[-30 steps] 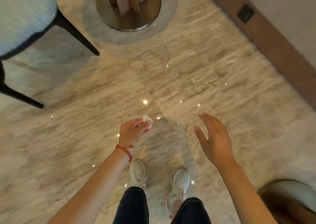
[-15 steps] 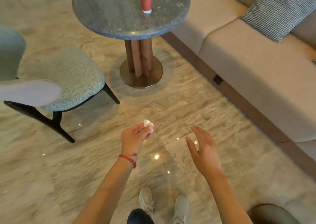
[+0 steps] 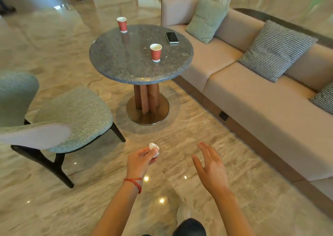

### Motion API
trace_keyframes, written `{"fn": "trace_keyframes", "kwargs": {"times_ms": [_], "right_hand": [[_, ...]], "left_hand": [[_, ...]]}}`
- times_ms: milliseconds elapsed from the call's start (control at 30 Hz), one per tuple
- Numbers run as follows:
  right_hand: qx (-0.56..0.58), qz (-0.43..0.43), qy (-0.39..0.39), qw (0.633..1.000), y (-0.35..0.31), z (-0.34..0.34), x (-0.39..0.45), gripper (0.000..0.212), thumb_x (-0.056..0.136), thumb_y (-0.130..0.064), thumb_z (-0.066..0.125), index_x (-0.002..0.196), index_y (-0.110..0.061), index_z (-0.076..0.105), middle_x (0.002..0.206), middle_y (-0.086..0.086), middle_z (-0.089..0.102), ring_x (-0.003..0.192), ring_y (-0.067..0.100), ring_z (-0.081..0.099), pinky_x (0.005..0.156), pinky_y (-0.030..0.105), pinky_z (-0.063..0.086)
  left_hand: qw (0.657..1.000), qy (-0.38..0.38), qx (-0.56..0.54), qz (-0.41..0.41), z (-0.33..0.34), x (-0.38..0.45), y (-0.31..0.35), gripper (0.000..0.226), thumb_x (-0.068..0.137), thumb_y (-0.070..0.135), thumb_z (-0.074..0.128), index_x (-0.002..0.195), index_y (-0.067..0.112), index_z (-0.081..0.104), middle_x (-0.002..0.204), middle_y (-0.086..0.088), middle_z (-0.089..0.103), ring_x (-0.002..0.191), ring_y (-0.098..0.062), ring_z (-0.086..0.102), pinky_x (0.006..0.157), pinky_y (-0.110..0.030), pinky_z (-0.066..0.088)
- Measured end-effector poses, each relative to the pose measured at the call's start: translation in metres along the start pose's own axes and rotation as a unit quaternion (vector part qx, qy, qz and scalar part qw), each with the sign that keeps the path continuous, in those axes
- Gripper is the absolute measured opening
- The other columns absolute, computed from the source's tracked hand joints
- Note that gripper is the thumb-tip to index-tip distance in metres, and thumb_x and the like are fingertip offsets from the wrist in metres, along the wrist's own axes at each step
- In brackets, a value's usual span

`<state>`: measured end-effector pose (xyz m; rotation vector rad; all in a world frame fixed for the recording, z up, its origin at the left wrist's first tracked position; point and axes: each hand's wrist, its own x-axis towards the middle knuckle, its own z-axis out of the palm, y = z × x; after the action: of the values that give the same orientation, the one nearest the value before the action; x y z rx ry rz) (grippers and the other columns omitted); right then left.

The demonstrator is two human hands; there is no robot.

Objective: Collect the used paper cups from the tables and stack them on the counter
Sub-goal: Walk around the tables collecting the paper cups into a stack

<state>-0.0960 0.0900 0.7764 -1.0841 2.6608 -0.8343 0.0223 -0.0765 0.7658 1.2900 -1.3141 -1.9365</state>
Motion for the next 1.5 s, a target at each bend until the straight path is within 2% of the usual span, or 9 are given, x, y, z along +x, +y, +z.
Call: {"fn": "trace_keyframes", "kwargs": {"times_ms": [133, 267, 467, 800, 900, 1033, 1167, 1400, 1500], "right_hand": [[0.002, -0.006, 0.012, 1.0, 0.013, 0.0, 0.046, 0.043, 0.095, -0.032, 0.051, 0.134, -0.014, 0.048, 0.141, 0.003, 0.047, 0.131, 0.02, 0.042, 0.102, 0.03, 0.036], [0.005, -0.028, 0.005, 1.0, 0.03, 0.001, 0.116, 0.044, 0.095, -0.033, 0.05, 0.134, -0.013, 0.048, 0.141, 0.004, 0.047, 0.132, 0.019, 0.041, 0.104, 0.027, 0.031], [0.03, -0.068, -0.01, 0.997, 0.044, -0.008, 0.217, 0.042, 0.094, -0.031, 0.054, 0.13, -0.011, 0.051, 0.135, 0.006, 0.052, 0.127, 0.02, 0.047, 0.099, 0.028, 0.036], [0.07, -0.078, -0.037, 0.994, 0.037, 0.014, 0.36, 0.046, 0.093, -0.034, 0.052, 0.134, -0.012, 0.049, 0.138, 0.005, 0.05, 0.129, 0.018, 0.044, 0.105, 0.026, 0.031], [0.083, -0.065, -0.04, 0.994, 0.024, 0.032, 0.412, 0.048, 0.092, -0.036, 0.054, 0.134, -0.014, 0.048, 0.139, 0.003, 0.05, 0.13, 0.016, 0.043, 0.104, 0.023, 0.029], [0.13, -0.044, -0.058, 0.989, 0.004, 0.052, 0.478, 0.053, 0.089, -0.04, 0.056, 0.136, -0.017, 0.046, 0.14, 0.002, 0.048, 0.13, 0.015, 0.042, 0.107, 0.03, 0.035], [0.187, -0.006, -0.072, 0.98, -0.014, 0.074, 0.532, 0.056, 0.084, -0.037, 0.065, 0.135, -0.023, 0.046, 0.138, -0.003, 0.049, 0.122, 0.001, 0.04, 0.1, 0.017, 0.03], [0.231, 0.056, -0.107, 0.966, -0.018, 0.119, 0.592, 0.073, 0.076, -0.035, 0.075, 0.139, -0.018, 0.041, 0.14, -0.002, 0.048, 0.127, 0.011, 0.045, 0.102, 0.022, 0.036], [0.245, 0.077, -0.122, 0.959, -0.01, 0.139, 0.611, 0.079, 0.074, -0.031, 0.078, 0.141, -0.019, 0.036, 0.142, -0.001, 0.046, 0.127, 0.012, 0.046, 0.1, 0.021, 0.035]], "left_hand": [[1.0, 0.009, 0.0, 0.007, 0.021, 0.038, 0.016, 0.01, 0.079, 0.007, 0.069, 0.086, 0.0, 0.069, 0.076, -0.006, 0.068, 0.064, -0.012, 0.066, 0.053, -0.011, 0.049], [0.999, 0.03, 0.0, 0.016, 0.053, 0.09, 0.035, 0.002, 0.077, 0.009, 0.071, 0.077, 0.007, 0.07, 0.071, -0.004, 0.069, 0.058, -0.005, 0.067, 0.053, -0.012, 0.051], [0.998, 0.064, -0.006, 0.024, 0.096, 0.156, 0.073, 0.011, 0.076, 0.011, 0.073, 0.067, 0.015, 0.07, 0.059, 0.005, 0.07, 0.057, -0.007, 0.067, 0.053, -0.014, 0.052], [0.995, 0.091, -0.02, 0.028, 0.117, 0.269, 0.118, 0.004, 0.078, 0.009, 0.07, 0.074, 0.009, 0.071, 0.063, 0.002, 0.069, 0.059, -0.005, 0.066, 0.059, -0.015, 0.054], [0.995, 0.092, -0.029, 0.028, 0.118, 0.319, 0.139, 0.007, 0.078, 0.008, 0.069, 0.073, 0.011, 0.07, 0.058, 0.006, 0.07, 0.059, -0.006, 0.067, 0.056, -0.013, 0.052], [0.995, 0.093, -0.026, 0.032, 0.117, 0.382, 0.173, 0.01, 0.079, 0.005, 0.069, 0.07, 0.011, 0.069, 0.056, 0.008, 0.069, 0.057, -0.004, 0.066, 0.056, -0.013, 0.052], [0.996, 0.087, 0.003, 0.035, 0.113, 0.431, 0.196, 0.006, 0.079, 0.008, 0.07, 0.074, 0.01, 0.069, 0.054, 0.01, 0.068, 0.054, -0.001, 0.064, 0.053, -0.011, 0.05], [0.995, 0.093, 0.035, -0.003, 0.107, 0.483, 0.202, 0.009, 0.079, 0.01, 0.07, 0.07, 0.011, 0.071, 0.052, 0.011, 0.065, 0.053, 0.002, 0.061, 0.051, -0.009, 0.047], [0.993, 0.113, 0.033, -0.021, 0.106, 0.496, 0.195, 0.005, 0.078, 0.011, 0.071, 0.073, 0.012, 0.072, 0.064, 0.002, 0.068, 0.064, -0.009, 0.064, 0.058, -0.013, 0.052]]}}
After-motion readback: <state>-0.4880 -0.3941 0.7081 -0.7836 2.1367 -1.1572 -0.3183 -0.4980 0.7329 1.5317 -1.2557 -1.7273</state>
